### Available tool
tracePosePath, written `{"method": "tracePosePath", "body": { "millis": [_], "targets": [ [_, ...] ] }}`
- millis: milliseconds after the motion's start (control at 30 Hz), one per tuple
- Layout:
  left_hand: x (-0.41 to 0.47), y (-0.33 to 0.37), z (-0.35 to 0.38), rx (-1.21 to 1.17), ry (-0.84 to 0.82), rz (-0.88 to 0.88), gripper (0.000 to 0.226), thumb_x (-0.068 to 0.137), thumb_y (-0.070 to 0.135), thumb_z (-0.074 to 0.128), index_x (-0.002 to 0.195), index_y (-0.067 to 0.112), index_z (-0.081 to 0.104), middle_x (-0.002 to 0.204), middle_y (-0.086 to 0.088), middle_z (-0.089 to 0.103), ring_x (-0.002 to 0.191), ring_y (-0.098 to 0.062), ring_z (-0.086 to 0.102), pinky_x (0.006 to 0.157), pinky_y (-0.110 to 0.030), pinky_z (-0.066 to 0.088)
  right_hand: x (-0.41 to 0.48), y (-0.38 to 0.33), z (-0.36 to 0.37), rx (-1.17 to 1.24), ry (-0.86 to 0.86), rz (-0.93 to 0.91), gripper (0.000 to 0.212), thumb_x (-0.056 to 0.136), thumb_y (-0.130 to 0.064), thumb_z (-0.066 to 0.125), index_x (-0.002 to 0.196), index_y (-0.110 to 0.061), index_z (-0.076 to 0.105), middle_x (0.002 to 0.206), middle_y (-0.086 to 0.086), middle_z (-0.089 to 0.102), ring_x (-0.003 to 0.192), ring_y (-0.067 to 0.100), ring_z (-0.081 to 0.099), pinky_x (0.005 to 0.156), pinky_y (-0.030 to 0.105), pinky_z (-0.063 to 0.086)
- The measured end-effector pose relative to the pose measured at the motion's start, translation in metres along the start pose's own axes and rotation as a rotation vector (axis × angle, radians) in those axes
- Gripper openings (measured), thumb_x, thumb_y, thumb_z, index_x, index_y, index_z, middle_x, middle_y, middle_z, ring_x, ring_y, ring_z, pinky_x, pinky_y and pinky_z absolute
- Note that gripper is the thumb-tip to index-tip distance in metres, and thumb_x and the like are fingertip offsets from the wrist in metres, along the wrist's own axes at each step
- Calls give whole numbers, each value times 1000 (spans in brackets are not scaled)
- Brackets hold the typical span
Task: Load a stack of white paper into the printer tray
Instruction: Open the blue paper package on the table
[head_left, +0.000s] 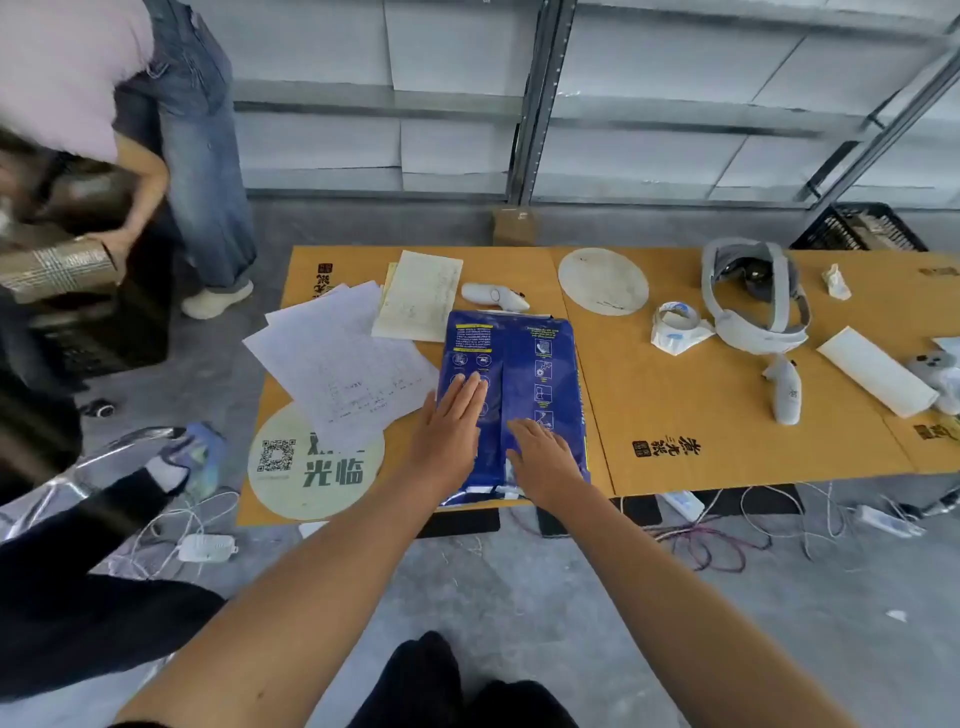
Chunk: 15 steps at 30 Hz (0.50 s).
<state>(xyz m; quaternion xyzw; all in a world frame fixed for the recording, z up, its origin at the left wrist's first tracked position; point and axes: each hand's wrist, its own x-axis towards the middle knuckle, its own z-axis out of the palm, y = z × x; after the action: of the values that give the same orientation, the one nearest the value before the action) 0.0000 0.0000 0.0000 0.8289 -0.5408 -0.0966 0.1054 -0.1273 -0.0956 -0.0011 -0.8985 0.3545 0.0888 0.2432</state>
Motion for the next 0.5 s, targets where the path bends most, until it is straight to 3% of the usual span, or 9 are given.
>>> {"method": "tracePosePath", "body": {
  "millis": [200, 500],
  "targets": [
    [3, -8, 23, -36, -88, -4, 59, 102, 29, 34, 153, 16, 7, 163, -1, 3, 149, -19, -3, 119, -40, 7, 3, 9, 19, -89, 8, 82, 32, 97, -22, 52, 128, -15, 58, 132, 4, 51, 126, 21, 45, 104, 38, 41],
    [12, -10, 41, -11, -177, 28, 57, 102, 29, 36, 152, 15, 14, 161, -2, 14, 149, -19, 3, 121, -45, 9, 11, 10, 29, -101, 126, 103, 20, 97, -17, 52, 112, -11, 64, 116, 5, 57, 110, 21, 52, 92, 36, 51]
  ]
}}
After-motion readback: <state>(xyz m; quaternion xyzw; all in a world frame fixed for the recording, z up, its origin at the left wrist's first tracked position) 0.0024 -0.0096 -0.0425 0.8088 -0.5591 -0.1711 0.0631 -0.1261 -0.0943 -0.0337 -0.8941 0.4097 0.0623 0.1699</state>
